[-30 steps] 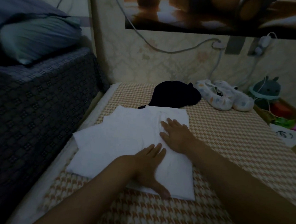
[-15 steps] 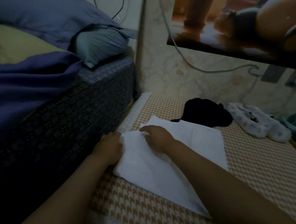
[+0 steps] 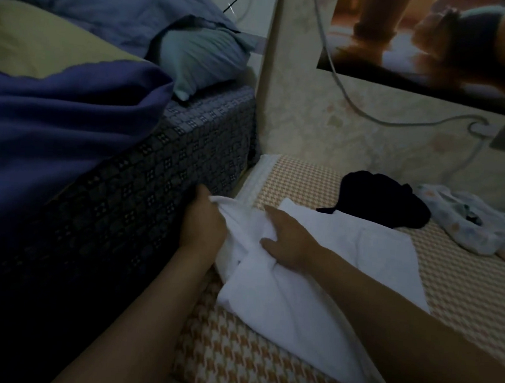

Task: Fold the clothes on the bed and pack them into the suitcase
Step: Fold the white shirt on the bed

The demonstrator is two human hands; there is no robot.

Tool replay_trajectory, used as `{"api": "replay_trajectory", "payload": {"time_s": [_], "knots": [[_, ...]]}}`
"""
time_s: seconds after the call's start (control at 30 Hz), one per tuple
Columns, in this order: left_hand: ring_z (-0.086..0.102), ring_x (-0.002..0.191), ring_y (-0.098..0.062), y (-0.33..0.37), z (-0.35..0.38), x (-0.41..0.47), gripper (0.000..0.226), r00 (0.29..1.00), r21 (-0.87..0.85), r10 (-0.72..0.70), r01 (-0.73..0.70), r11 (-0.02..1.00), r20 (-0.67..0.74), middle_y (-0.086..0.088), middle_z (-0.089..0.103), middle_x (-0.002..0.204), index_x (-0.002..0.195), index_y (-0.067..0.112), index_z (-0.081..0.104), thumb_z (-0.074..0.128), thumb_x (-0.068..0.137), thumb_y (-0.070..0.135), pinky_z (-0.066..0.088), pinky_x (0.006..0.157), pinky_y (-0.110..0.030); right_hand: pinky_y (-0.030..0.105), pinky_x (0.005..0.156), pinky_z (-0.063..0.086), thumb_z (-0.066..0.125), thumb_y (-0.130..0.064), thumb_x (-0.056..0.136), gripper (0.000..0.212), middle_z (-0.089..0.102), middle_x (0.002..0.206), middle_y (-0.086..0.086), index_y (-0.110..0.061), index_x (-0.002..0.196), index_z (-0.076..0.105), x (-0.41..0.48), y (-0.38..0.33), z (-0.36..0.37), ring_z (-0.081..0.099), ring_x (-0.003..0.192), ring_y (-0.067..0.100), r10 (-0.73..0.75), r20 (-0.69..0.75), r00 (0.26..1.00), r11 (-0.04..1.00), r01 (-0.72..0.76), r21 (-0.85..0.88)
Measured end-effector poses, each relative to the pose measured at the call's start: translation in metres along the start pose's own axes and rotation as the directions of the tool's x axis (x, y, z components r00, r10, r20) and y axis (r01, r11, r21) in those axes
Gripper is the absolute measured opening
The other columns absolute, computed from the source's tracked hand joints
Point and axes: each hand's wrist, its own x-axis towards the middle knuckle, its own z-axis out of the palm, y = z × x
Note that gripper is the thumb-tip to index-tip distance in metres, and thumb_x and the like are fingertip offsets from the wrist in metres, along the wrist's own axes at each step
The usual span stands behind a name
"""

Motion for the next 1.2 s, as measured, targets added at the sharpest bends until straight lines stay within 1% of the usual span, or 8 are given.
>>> {"api": "replay_trajectory", "payload": {"time_s": [0.3,0.47,0.63,0.8,0.9,1.0,1.1,1.2], "knots": [[0.056,0.119,-0.031,-0.005,-0.005,-0.005,0.055,0.962,-0.081,-0.098,0.122,0.989,0.254,-0.018,0.058,0.130,0.130,0.001,0.055,0.073,0.083,0.025,0.044,0.086,-0.027,0.033,0.118,0.017,0.055,-0.007,0.085,0.076,0.026,0.157,0.009,-0.018,0.152,0.021,0.011,-0.035,-0.006,0.025,0.143,0.025,-0.156,-0.076,0.985,0.987,0.153,-0.050],[0.050,0.126,-0.028,-0.006,-0.015,-0.008,0.068,0.897,0.094,-0.026,-0.017,0.995,0.441,-0.014,0.049,0.139,0.139,0.008,0.043,0.075,0.082,0.027,0.040,0.099,-0.030,0.011,0.092,0.035,0.072,-0.010,0.083,0.073,0.047,0.143,0.009,-0.010,0.147,0.036,0.036,-0.079,-0.016,0.046,0.127,0.023,-0.170,0.283,0.944,0.982,0.188,-0.037],[0.057,0.095,-0.022,-0.007,-0.032,-0.001,0.044,0.942,-0.049,-0.018,0.037,0.998,0.334,-0.010,0.060,0.110,0.124,0.007,0.049,0.067,0.084,0.016,0.042,0.072,-0.027,0.040,0.085,0.052,0.072,-0.010,0.079,0.026,0.070,0.103,0.016,-0.002,0.104,0.071,0.041,-0.077,-0.040,0.064,0.096,0.028,-0.160,0.033,0.987,0.977,0.154,0.147],[0.060,0.075,-0.013,0.000,-0.043,-0.013,0.027,0.804,0.203,-0.021,-0.125,0.971,0.594,0.002,0.062,0.080,0.094,0.015,0.068,0.078,0.072,0.026,0.043,0.054,-0.020,0.036,0.068,0.052,0.071,0.003,0.077,0.007,0.068,0.083,0.023,0.008,0.082,0.070,0.017,-0.053,-0.064,0.060,0.075,0.018,-0.064,-0.081,0.995,0.928,0.089,0.363],[0.058,0.064,-0.011,0.011,-0.050,-0.018,0.014,0.821,0.041,0.111,-0.161,0.986,0.560,0.000,0.061,0.071,0.079,0.017,0.064,0.075,0.071,0.017,0.046,0.056,-0.023,0.030,0.076,0.051,0.071,0.004,0.078,0.009,0.072,0.091,0.017,-0.005,0.078,0.072,-0.001,-0.027,-0.078,0.065,0.084,0.019,-0.134,-0.031,0.990,0.936,0.137,0.324],[0.058,0.064,-0.004,0.035,-0.053,-0.032,0.019,0.586,-0.041,0.155,-0.202,0.978,0.795,0.004,0.063,0.080,0.093,0.024,0.066,0.077,0.077,0.026,0.049,0.058,-0.020,0.029,0.091,0.051,0.069,0.002,0.079,0.031,0.073,0.104,0.002,-0.028,0.081,0.074,-0.023,-0.002,-0.090,0.066,0.097,0.017,-0.146,0.218,0.965,0.989,0.141,0.034],[0.067,0.072,-0.011,0.050,-0.047,-0.051,0.026,0.300,0.149,-0.075,-0.234,0.961,0.951,0.005,0.073,0.086,0.099,0.026,0.075,0.070,0.083,0.046,0.053,0.065,-0.025,0.025,0.096,0.045,0.054,0.001,0.088,0.037,0.060,0.121,-0.006,-0.026,0.099,0.076,-0.036,0.011,-0.086,0.058,0.110,0.018,0.065,0.347,0.936,0.950,0.048,-0.308],[0.065,0.069,-0.017,0.053,-0.028,-0.049,0.030,0.611,0.149,0.074,-0.306,0.940,0.788,-0.006,0.072,0.080,0.082,0.017,0.075,0.060,0.091,0.041,0.054,0.067,-0.037,0.030,0.094,0.042,0.052,-0.004,0.086,0.032,0.059,0.120,0.001,-0.025,0.099,0.073,-0.038,-0.002,-0.073,0.055,0.108,0.021,-0.014,0.026,1.000,0.963,0.020,-0.269]]}}
